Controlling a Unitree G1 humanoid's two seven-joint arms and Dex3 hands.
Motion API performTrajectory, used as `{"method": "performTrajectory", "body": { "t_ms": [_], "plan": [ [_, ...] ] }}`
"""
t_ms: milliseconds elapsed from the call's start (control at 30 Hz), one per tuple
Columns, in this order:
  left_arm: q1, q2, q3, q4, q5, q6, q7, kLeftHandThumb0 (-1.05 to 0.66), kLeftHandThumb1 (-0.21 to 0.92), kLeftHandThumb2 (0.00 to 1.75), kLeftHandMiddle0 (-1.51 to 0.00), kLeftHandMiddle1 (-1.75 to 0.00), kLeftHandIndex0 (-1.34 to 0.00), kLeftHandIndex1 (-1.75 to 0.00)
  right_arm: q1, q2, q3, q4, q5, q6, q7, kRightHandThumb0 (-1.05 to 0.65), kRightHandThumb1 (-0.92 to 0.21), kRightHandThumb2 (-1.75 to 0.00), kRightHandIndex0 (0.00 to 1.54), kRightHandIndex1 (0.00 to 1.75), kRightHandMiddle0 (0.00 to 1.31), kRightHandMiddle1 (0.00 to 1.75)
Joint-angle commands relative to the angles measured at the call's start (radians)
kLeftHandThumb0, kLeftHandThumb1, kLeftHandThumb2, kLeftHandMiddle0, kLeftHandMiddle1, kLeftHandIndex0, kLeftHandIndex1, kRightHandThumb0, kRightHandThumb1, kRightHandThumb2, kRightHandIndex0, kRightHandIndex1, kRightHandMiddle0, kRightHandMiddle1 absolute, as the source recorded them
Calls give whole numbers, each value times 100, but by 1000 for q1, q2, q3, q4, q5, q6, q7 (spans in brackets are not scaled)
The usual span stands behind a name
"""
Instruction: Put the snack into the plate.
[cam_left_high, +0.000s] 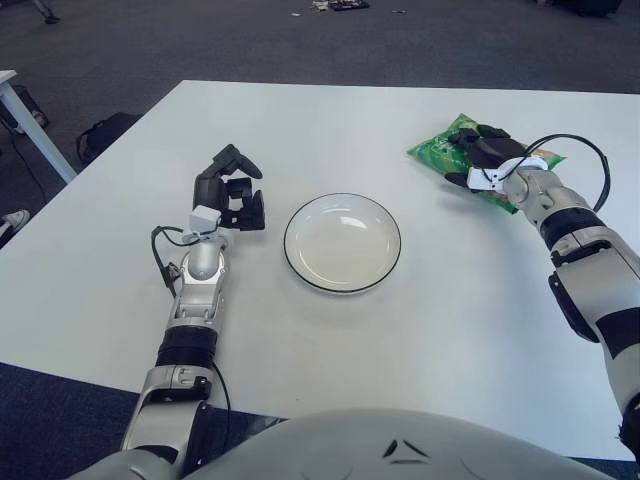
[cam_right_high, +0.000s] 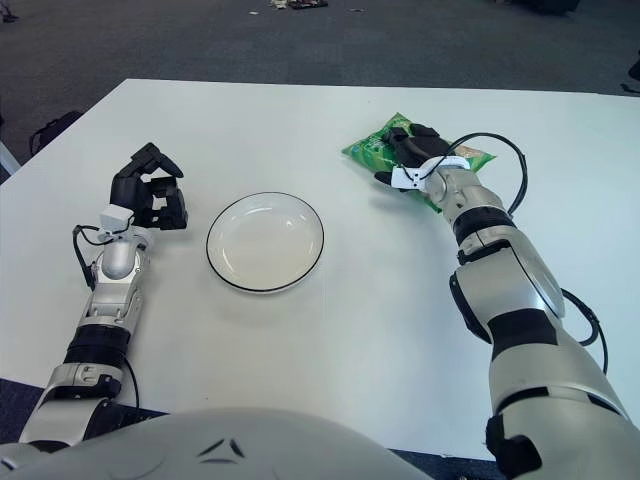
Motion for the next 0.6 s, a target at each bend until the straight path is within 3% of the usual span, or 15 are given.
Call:
{"method": "performTrajectory", "body": {
  "t_ms": [0, 267, 333, 433, 567],
  "plan": [
    [137, -44, -8, 100, 4, -12, 10, -57, 14, 154, -144, -175, -77, -175, 73, 17, 34, 32, -35, 30, -32, -95, -92, -90, 0, 0, 0, 66],
    [138, -46, -8, 98, 15, -15, 19, -57, 13, 155, -143, -175, -78, -175, 92, 0, 80, -8, -91, 45, -265, -81, -92, -91, 11, 8, 0, 99],
    [140, -47, -9, 91, 18, -11, 21, -57, 13, 155, -143, -175, -78, -175, 94, -4, 87, -12, -101, 47, -306, -79, -92, -90, 7, 24, 0, 104],
    [144, -47, -11, 80, 28, -3, 30, -58, 12, 157, -143, -175, -79, -175, 95, -7, 90, -14, -108, 52, -356, -77, -92, -89, 2, 39, 0, 109],
    [148, -49, -13, 68, 39, 9, 41, -59, 10, 158, -143, -175, -80, -175, 91, -15, 84, -19, -103, 55, -398, -75, -92, -86, 0, 45, 0, 109]
  ]
}}
